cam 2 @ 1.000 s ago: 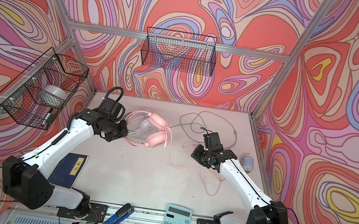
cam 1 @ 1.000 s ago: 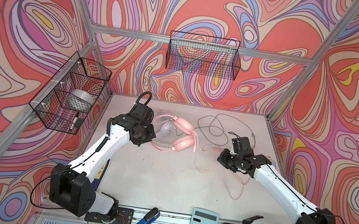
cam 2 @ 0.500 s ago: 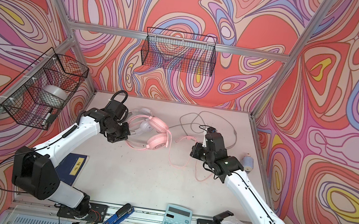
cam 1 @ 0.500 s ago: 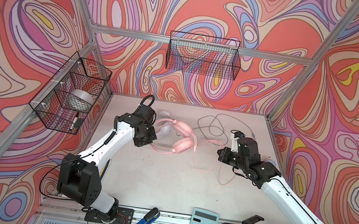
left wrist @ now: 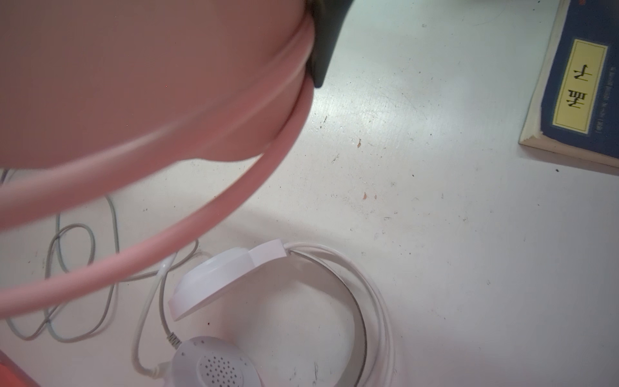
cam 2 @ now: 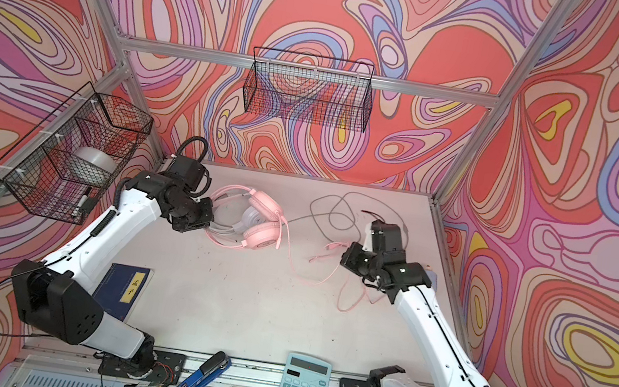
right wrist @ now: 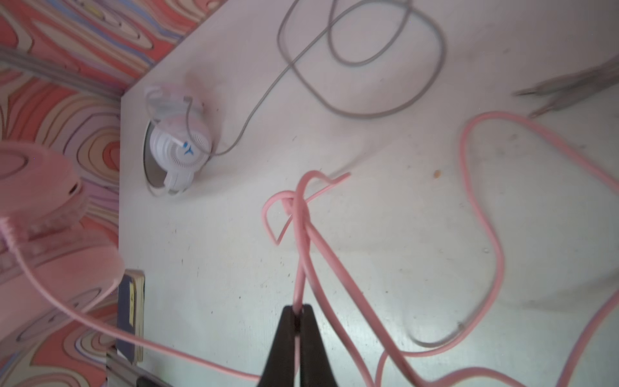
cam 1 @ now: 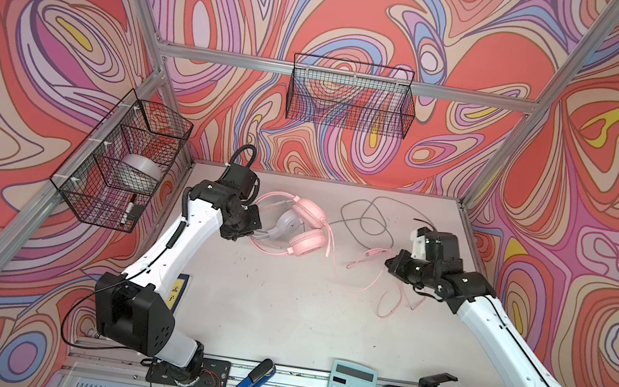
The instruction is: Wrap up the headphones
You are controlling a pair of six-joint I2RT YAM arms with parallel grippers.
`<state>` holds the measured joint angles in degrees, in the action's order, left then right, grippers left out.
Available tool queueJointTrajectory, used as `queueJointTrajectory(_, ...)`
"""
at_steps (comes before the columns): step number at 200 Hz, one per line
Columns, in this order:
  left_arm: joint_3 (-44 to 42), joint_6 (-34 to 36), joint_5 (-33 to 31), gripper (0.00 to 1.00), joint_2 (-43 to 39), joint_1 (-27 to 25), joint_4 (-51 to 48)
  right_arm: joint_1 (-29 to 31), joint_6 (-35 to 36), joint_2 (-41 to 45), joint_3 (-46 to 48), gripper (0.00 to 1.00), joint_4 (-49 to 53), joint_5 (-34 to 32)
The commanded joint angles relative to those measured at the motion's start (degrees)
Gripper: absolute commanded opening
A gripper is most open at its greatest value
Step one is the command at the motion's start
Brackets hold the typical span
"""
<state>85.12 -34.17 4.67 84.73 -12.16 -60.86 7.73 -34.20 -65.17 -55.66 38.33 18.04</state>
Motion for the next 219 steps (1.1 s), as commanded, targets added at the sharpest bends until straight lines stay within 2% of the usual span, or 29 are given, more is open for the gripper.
queueJointTrajectory(1,4.5,4.6,-0.4,0.00,-1.9,0.7,-4.4,-8.1,-2.6,-1.4,-0.5,0.00,3.2,14.5)
queueJointTrajectory(22,6.0,6.5,-2.1,0.00,-2.1,1.0,-6.2,-9.1,1.4,-8.3,-4.1,0.00,9.0,19.7)
queueJointTrajectory(35,6.5,6.9,-2.5,0.00,-2.5,1.3,-6.6,-9.0,5.8,-11.3,-6.4,0.00,14.6,16.5)
queueJointTrajectory(64,7.8,7.1,-2.7,0.00,-3.2,2.0,-7.3,-9.1,8.6,-11.8,-7.4,0.00,17.3,9.5)
queueJointTrajectory(82,8.3,7.2,-2.0,0.00,-3.3,2.1,-7.0,-9.1,9.8,-12.3,-7.9,0.12,19.4,4.4)
queueJointTrajectory(103,9.8,7.4,-1.5,0.00,-2.9,2.1,-7.6,-9.1,10.1,-12.8,-8.1,0.14,21.3,-2.4)
queueJointTrajectory(118,11.1,7.9,-2.2,0.00,-2.7,2.1,-8.3,-9.1,10.8,-12.8,-8.5,0.20,23.2,-8.9)
queueJointTrajectory(134,12.2,8.3,-3.0,0.00,-2.7,2.2,-9.0,-9.1,11.8,-12.5,-8.5,0.33,24.1,-13.0)
queueJointTrajectory(163,13.7,8.6,-2.8,0.00,-2.6,2.3,-9.0,-9.1,12.6,-12.3,-7.8,0.42,22.8,-12.3)
queueJointTrajectory(185,13.8,8.3,-1.1,0.00,-2.8,2.3,-7.8,-8.9,15.9,-11.3,-6.3,0.51,18.8,-3.8)
queueJointTrajectory(195,14.1,8.2,-0.4,0.00,-2.6,2.3,-7.8,-8.1,17.3,-10.7,-6.0,0.58,17.4,-1.6)
queueJointTrajectory(219,14.5,8.0,1.4,0.00,-2.6,2.4,-6.4,-2.0,20.4,-11.1,-6.5,0.66,16.3,-4.5)
